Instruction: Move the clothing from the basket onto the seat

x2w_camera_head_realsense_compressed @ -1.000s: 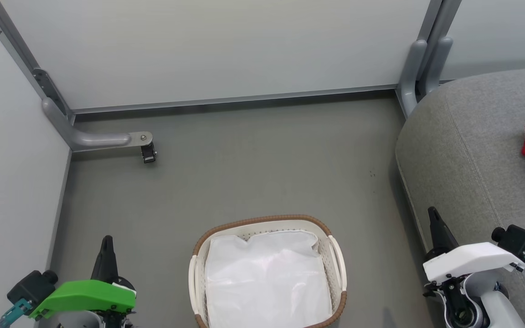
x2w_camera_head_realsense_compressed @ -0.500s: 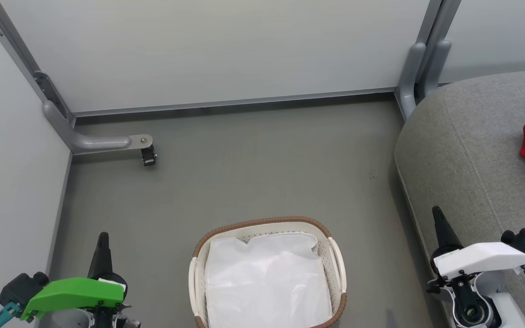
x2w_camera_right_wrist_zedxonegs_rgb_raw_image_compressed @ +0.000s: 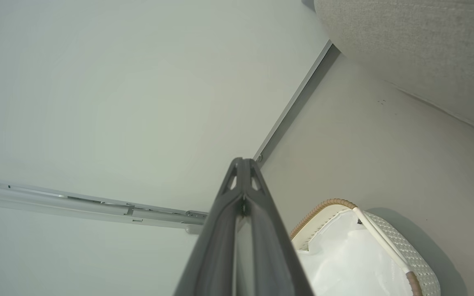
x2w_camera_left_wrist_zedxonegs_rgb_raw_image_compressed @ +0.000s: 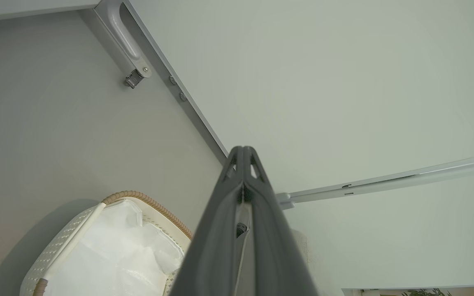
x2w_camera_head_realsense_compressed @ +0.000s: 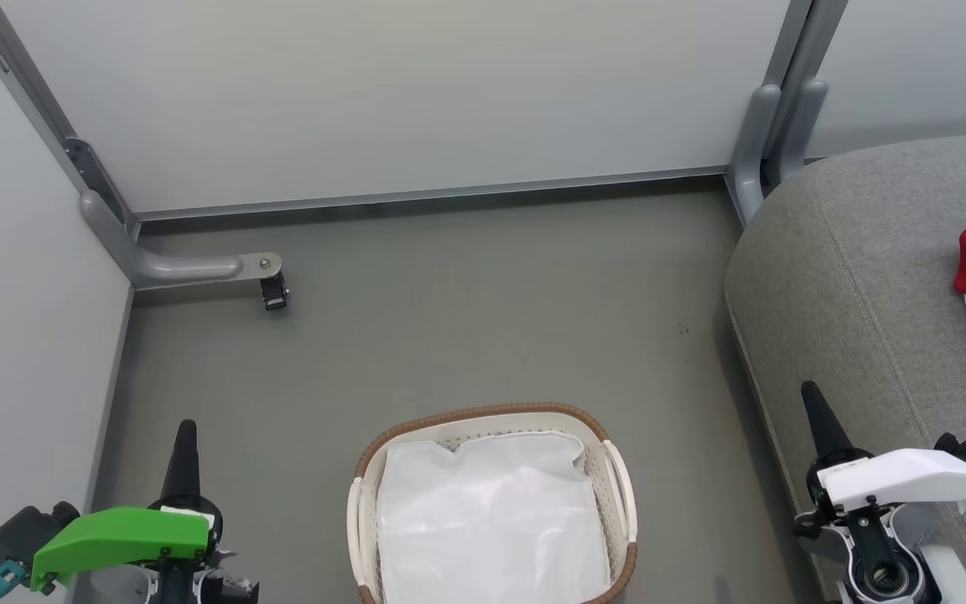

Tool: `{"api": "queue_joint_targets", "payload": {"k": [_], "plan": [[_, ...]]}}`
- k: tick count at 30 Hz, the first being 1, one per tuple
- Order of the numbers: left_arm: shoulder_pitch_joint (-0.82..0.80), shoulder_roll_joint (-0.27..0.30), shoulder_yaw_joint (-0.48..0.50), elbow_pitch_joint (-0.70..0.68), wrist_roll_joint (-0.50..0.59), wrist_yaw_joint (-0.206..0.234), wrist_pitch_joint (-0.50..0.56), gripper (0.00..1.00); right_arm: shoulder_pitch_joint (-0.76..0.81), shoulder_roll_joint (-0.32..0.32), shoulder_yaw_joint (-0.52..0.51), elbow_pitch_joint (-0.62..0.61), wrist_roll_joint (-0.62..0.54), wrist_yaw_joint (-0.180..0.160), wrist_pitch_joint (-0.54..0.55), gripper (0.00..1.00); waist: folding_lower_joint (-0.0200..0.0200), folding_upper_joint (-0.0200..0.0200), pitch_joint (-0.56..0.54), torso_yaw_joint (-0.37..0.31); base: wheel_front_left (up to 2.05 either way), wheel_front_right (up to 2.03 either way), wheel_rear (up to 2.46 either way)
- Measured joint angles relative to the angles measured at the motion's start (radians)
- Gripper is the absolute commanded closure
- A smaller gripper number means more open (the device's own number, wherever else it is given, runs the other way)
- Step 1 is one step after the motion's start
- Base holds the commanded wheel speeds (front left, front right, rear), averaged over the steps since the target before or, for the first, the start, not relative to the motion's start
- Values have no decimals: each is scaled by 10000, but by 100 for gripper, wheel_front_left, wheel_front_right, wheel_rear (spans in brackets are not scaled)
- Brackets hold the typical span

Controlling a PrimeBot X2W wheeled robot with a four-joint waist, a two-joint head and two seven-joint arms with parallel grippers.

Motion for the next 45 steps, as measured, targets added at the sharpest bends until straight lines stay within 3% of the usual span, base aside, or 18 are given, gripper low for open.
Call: {"api": "queue_joint_targets", "payload": {"k": [45], "plan": [[-71, 13, 376, -658, -3643, 0, 993, 100, 229, -25, -468, -640, 3795, -4, 961, 100, 0, 0, -290, -36, 0, 0, 0]]}}
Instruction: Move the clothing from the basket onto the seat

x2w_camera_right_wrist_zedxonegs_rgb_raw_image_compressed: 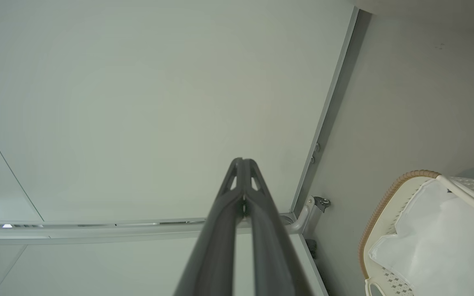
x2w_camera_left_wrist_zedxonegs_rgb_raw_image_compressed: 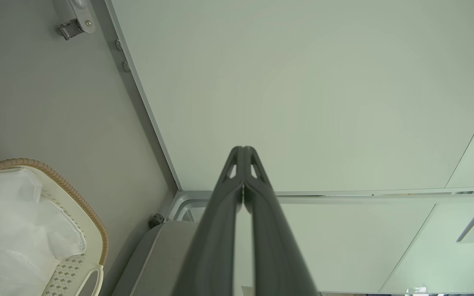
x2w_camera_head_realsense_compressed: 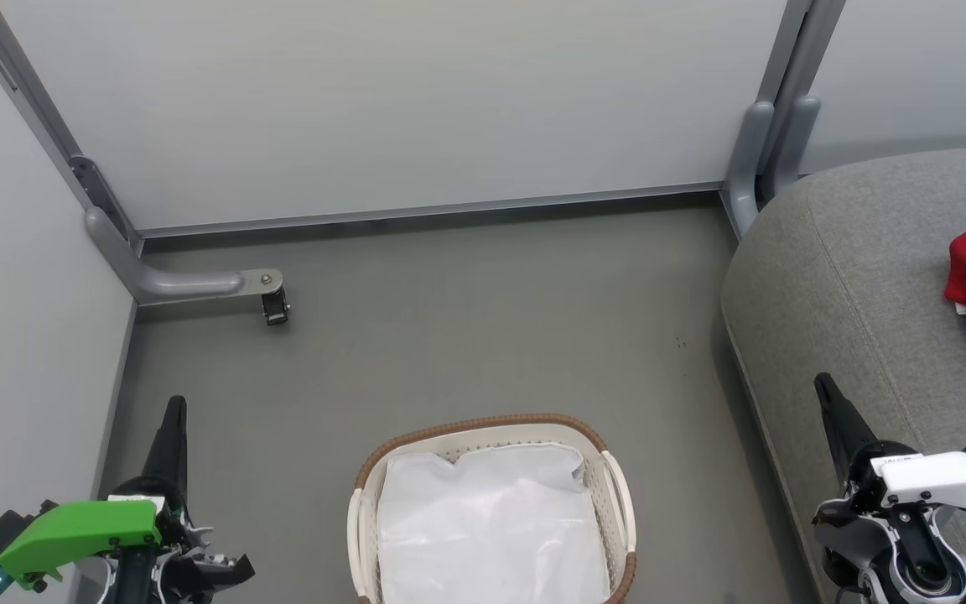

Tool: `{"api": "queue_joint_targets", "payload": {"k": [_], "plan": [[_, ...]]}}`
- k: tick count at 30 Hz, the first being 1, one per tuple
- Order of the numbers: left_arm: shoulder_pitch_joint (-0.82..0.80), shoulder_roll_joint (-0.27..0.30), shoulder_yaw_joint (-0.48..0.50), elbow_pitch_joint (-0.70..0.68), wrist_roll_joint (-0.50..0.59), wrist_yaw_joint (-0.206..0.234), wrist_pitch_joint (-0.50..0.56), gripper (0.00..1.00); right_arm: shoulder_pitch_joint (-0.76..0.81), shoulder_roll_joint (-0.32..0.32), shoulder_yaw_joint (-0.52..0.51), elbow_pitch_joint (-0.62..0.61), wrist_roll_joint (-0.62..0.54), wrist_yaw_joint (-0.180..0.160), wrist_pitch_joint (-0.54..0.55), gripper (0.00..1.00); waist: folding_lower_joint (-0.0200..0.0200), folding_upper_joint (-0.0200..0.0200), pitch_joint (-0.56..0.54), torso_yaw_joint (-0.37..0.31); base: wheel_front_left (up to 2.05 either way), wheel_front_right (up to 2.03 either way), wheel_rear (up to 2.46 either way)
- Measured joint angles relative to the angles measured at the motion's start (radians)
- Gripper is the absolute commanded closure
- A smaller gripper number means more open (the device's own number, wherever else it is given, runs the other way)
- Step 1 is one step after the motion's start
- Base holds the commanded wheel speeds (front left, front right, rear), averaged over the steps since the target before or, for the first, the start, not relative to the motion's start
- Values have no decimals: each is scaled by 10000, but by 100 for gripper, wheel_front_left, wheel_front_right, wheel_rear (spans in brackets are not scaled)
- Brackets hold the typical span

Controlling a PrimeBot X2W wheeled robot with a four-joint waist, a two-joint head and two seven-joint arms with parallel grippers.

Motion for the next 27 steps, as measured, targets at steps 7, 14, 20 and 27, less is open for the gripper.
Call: {"api": "queue_joint_targets", "payload": {"k": [7, 14, 20, 27], "plan": [[-8, 2, 52, -92, -420, 0, 119, 100, 32, -2, -58, -81, 477, 0, 119, 100, 0, 0, -44, -5, 0, 0, 0], [-22, 2, 69, -125, -568, 0, 127, 100, 35, -4, -75, -105, 598, 0, 173, 100, 0, 0, -55, -7, 0, 0, 0], [-36, 2, 69, -127, -568, 0, 127, 100, 35, -4, -75, -105, 598, 0, 173, 100, 0, 0, -55, -7, 0, 0, 0], [-37, 2, 69, -127, -568, 0, 127, 100, 36, -4, -75, -107, 598, 0, 173, 100, 0, 0, -55, -7, 0, 0, 0]]}}
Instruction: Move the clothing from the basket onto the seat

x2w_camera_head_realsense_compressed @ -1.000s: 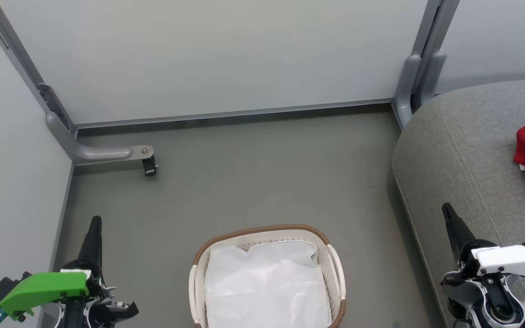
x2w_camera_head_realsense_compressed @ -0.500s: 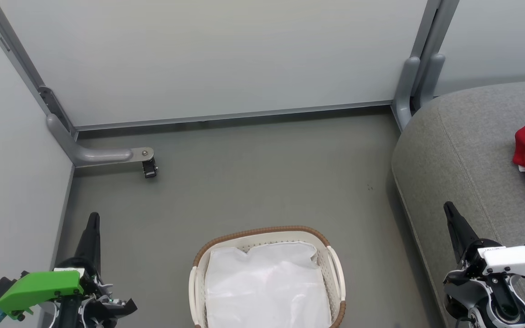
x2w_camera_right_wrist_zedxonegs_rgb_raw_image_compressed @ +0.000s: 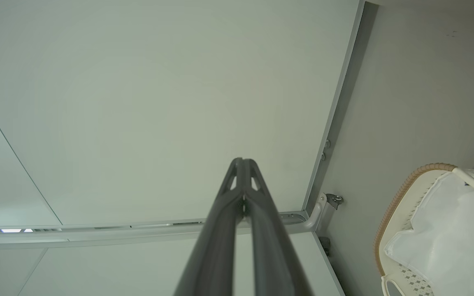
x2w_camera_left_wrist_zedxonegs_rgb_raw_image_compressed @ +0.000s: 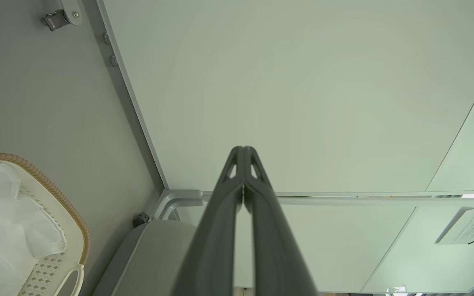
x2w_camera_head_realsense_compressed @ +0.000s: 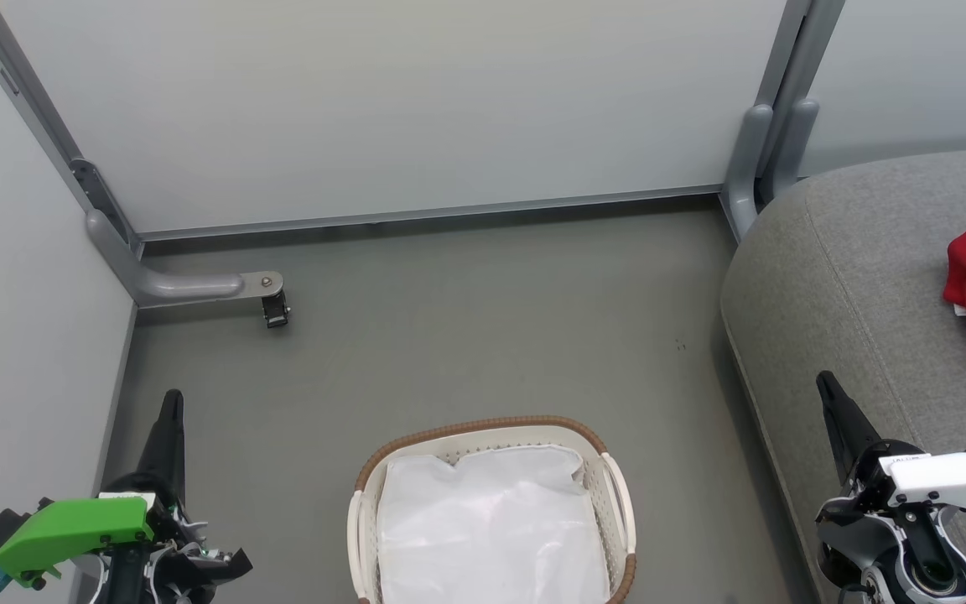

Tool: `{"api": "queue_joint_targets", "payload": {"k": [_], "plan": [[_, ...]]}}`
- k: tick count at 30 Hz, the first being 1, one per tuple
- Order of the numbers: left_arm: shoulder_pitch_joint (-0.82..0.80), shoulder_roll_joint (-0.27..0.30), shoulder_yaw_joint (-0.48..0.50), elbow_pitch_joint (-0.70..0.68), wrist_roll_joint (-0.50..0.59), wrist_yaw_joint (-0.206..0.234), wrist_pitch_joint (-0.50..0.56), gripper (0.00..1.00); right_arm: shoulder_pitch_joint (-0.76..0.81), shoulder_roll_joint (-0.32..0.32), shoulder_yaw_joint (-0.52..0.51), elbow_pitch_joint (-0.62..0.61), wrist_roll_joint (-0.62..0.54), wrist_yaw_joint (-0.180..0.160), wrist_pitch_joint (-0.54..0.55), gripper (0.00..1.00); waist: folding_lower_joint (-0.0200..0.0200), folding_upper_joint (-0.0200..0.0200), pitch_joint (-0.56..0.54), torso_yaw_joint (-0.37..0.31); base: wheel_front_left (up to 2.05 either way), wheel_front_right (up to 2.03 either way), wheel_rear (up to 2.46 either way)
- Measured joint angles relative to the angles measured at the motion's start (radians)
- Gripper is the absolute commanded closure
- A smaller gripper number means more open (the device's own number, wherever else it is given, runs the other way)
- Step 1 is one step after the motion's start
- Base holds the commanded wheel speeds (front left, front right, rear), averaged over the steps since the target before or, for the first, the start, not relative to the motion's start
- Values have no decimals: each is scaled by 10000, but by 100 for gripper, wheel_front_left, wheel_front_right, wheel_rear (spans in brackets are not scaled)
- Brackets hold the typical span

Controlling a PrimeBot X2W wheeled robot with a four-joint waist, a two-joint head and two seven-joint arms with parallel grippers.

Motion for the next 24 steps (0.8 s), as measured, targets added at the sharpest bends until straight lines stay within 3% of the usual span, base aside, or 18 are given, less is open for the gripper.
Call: {"api": "queue_joint_targets", "payload": {"k": [24], "plan": [[-1, 0, 0, 0, 0, 0, 0, 100, 0, 0, 0, 0, 0, 0, 0, 100, 0, 0, 0, 0, 0, 0, 0]]}}
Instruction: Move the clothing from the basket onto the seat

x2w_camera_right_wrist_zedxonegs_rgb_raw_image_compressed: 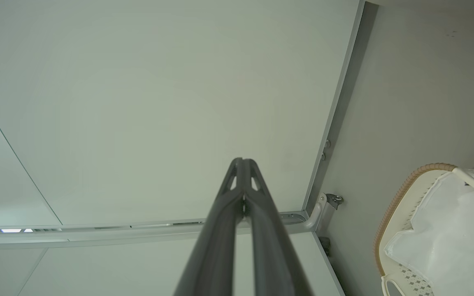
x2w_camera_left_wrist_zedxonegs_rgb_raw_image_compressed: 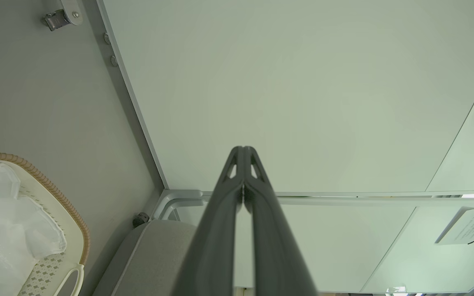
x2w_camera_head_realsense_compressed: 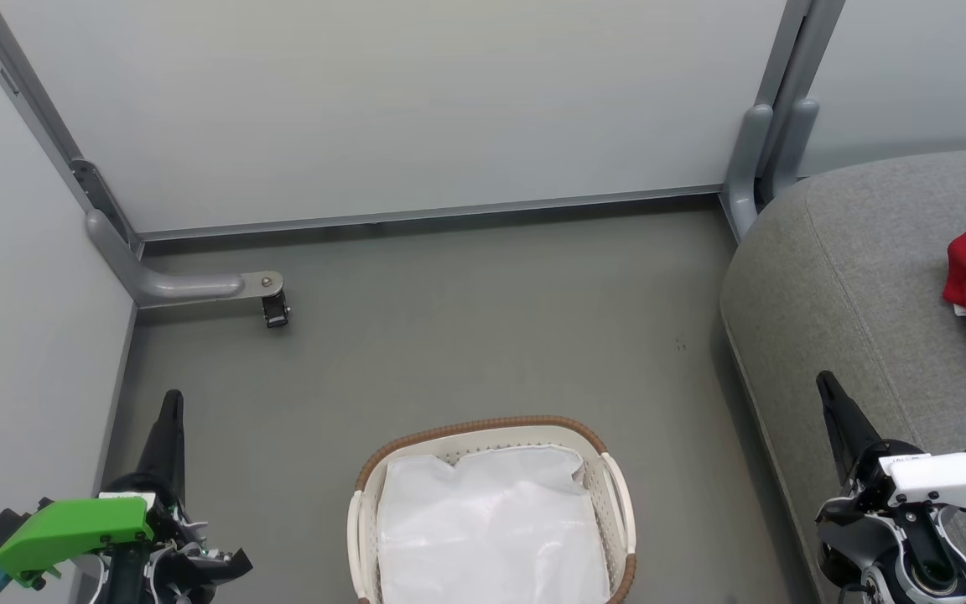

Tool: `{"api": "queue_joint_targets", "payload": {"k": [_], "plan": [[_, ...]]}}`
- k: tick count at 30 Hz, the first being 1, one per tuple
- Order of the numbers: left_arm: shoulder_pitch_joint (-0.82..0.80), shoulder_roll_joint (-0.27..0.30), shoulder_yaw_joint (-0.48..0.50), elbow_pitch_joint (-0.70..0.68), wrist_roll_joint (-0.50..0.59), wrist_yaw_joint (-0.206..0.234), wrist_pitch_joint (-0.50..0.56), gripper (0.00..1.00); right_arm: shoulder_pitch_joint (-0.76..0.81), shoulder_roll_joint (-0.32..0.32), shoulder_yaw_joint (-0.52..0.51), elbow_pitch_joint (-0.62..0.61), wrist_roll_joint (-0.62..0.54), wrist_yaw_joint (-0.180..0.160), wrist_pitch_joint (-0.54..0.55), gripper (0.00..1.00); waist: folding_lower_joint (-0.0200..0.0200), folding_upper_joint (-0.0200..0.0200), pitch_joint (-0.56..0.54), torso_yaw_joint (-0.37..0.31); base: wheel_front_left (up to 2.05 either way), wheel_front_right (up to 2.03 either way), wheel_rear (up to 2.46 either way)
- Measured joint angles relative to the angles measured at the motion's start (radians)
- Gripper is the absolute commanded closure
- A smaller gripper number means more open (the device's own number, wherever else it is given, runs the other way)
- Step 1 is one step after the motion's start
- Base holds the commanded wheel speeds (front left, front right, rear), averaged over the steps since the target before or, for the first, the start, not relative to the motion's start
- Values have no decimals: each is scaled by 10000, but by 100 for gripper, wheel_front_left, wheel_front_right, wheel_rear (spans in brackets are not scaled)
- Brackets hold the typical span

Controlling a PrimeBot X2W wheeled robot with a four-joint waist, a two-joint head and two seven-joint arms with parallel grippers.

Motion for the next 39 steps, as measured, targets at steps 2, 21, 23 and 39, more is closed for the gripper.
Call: {"api": "queue_joint_targets", "payload": {"k": [2, 21, 23, 39], "plan": [[0, 0, 0, 0, 0, 0, 0, 100, 0, 0, 0, 0, 0, 0, 0, 100, 0, 0, 0, 0, 0, 0, 0], [0, 0, 0, -2, -2, 0, 0, 100, 0, 0, 0, -2, 0, 0, 0, 100, 1, 0, 0, 0, 0, 0, 0], [-1, 0, 0, -2, -2, 0, 0, 100, 0, 0, 0, -2, 0, 0, 0, 100, 1, 0, 0, 0, 0, 0, 0], [-1, 0, -2, -2, -2, 0, 0, 100, 0, 0, 0, -2, 0, 0, 0, 100, 0, 0, 0, 0, 0, 0, 0]]}}
